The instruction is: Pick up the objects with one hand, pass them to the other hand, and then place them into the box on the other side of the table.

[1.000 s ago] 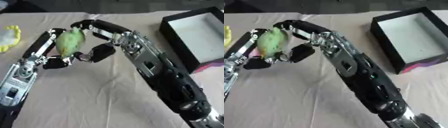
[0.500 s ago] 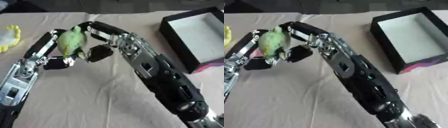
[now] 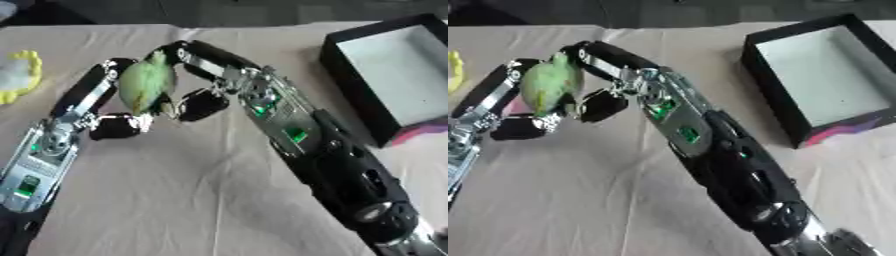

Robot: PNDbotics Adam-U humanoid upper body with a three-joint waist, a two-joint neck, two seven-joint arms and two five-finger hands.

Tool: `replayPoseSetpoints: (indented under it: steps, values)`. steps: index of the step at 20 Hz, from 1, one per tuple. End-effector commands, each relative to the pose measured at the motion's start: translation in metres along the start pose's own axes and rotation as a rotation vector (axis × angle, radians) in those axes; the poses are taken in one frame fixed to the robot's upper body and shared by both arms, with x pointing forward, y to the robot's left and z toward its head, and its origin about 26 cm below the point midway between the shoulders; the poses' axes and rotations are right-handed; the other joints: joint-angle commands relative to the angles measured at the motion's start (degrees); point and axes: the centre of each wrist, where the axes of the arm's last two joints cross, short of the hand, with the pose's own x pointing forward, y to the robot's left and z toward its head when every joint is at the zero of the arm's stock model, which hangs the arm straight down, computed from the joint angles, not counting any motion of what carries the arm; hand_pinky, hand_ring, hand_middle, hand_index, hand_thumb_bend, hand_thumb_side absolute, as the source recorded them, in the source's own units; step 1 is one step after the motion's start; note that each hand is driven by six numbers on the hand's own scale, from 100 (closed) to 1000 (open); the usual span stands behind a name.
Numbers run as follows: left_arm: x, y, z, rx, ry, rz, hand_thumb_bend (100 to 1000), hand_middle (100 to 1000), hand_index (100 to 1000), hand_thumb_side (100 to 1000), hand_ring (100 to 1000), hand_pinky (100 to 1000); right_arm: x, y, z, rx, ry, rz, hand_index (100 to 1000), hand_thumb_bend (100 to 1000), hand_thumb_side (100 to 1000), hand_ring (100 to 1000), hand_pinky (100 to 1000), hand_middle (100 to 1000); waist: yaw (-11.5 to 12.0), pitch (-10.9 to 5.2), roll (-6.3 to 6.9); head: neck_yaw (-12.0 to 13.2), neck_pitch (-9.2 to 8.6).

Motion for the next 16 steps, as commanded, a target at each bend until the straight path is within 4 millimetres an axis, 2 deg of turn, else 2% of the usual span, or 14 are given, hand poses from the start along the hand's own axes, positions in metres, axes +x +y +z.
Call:
replayPoseSetpoints:
  steps: [1, 2, 4, 5, 8, 9, 12, 16]
  values:
    - [0.005, 0.010, -0.001, 0.046, -0.009, -0.022, 234, 644, 774, 238, 708, 784, 0.002, -0.009, 0.004, -0.012, -0.004, 0.005, 583, 100, 100, 802, 939, 567, 0.14, -1.94, -0.57, -0.12, 0.35]
    - [0.004, 0.010, -0.001, 0.057, 0.000, -0.023, 310, 668, 814, 293, 728, 796, 0.002, -0.009, 0.005, -0.015, -0.003, 0.000, 579, 100, 100, 801, 939, 564, 0.14, -1.95, -0.57, -0.12, 0.35]
    - [0.003, 0.010, 0.000, 0.076, 0.022, -0.029, 378, 687, 838, 358, 741, 802, 0.002, -0.011, 0.006, -0.025, -0.001, -0.010, 579, 100, 100, 800, 939, 564, 0.09, -1.95, -0.59, -0.09, 0.30]
    - [0.001, 0.010, 0.001, 0.083, 0.036, -0.032, 450, 696, 858, 424, 748, 805, 0.001, -0.013, 0.008, -0.033, 0.002, -0.015, 579, 100, 100, 801, 940, 563, 0.05, -1.96, -0.60, -0.11, 0.27]
    - [-0.002, 0.009, 0.003, 0.100, 0.070, -0.027, 480, 697, 865, 454, 748, 805, -0.001, -0.016, 0.012, -0.046, 0.010, -0.027, 579, 100, 100, 801, 940, 563, -0.04, -1.99, -0.61, -0.20, 0.16]
    - [-0.003, 0.009, 0.004, 0.104, 0.075, -0.025, 551, 700, 877, 495, 751, 806, -0.001, -0.017, 0.012, -0.049, 0.013, -0.030, 578, 100, 100, 800, 941, 563, -0.06, -1.99, -0.60, -0.23, 0.13]
    - [-0.007, 0.010, 0.008, 0.126, 0.098, -0.033, 602, 700, 878, 515, 751, 805, -0.004, -0.020, 0.017, -0.070, 0.026, -0.039, 578, 100, 100, 800, 941, 563, -0.17, -2.02, -0.51, -0.36, 0.01]
    - [-0.012, 0.012, 0.014, 0.133, 0.122, -0.050, 612, 698, 874, 521, 751, 804, -0.008, -0.028, 0.026, -0.106, 0.042, -0.047, 580, 100, 100, 801, 943, 564, -0.34, -2.03, -0.48, -0.88, -0.02]
